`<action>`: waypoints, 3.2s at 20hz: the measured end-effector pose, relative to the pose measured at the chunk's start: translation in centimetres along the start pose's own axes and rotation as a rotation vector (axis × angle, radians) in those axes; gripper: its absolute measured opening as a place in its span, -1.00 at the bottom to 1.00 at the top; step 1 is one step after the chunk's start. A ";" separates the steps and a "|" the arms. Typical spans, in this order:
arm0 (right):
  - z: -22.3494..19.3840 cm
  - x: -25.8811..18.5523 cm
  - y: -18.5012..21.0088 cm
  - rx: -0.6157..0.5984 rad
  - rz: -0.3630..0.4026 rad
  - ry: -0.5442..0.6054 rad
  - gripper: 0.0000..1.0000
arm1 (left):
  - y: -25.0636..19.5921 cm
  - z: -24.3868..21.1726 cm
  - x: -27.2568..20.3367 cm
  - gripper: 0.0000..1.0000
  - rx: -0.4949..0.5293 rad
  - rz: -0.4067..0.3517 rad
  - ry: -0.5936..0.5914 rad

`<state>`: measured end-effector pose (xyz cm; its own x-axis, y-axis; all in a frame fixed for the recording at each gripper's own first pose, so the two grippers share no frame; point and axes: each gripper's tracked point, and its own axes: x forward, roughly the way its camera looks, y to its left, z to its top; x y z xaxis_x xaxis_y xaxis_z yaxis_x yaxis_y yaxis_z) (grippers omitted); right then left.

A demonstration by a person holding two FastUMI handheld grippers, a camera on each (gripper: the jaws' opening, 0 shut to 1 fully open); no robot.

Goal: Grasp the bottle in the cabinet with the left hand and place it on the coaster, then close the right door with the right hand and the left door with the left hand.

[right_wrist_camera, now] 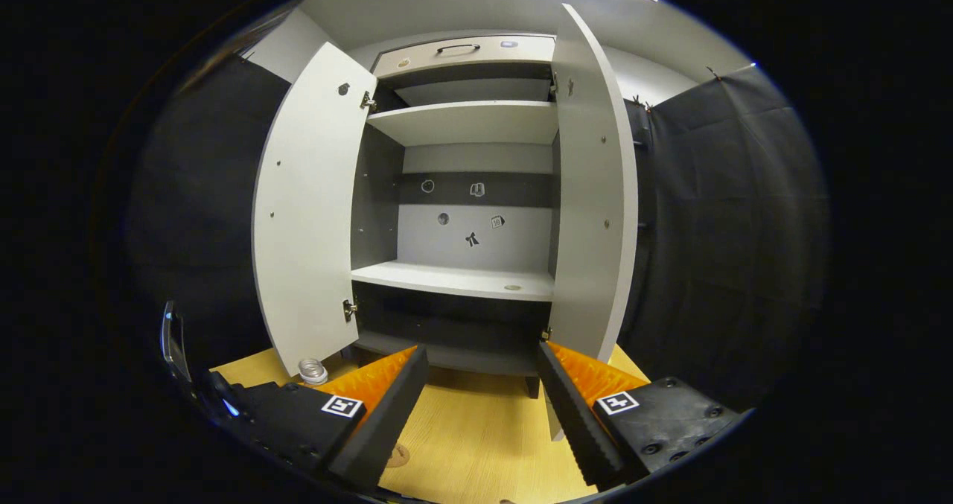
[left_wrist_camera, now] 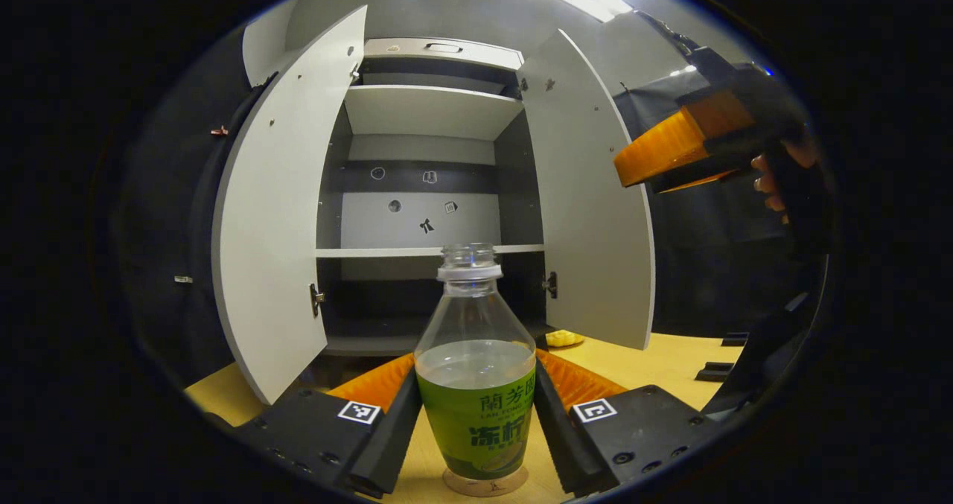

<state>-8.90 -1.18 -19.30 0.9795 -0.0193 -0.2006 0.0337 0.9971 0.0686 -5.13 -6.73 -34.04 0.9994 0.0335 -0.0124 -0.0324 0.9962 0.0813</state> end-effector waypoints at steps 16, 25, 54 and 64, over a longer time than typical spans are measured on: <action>-9.7 -1.2 -0.6 0.044 0.027 0.187 0.96 | 0.0 -5.9 1.9 0.59 0.000 0.031 0.029; -10.6 -0.8 -0.4 0.032 0.058 0.207 0.96 | -0.3 -7.3 2.3 0.60 0.007 0.023 0.059; -11.5 0.5 0.6 0.023 0.127 0.233 0.96 | 0.3 -8.2 2.0 0.80 -0.038 0.049 0.074; -7.9 0.5 0.0 0.041 0.105 0.176 0.96 | 1.4 -2.2 3.0 0.88 -0.025 0.059 0.020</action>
<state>-9.95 -0.63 -27.09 0.9284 0.1011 -0.3576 -0.0549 0.9890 0.1371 -2.23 -5.09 -36.11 0.9952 0.0937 -0.0278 -0.0920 0.9941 0.0573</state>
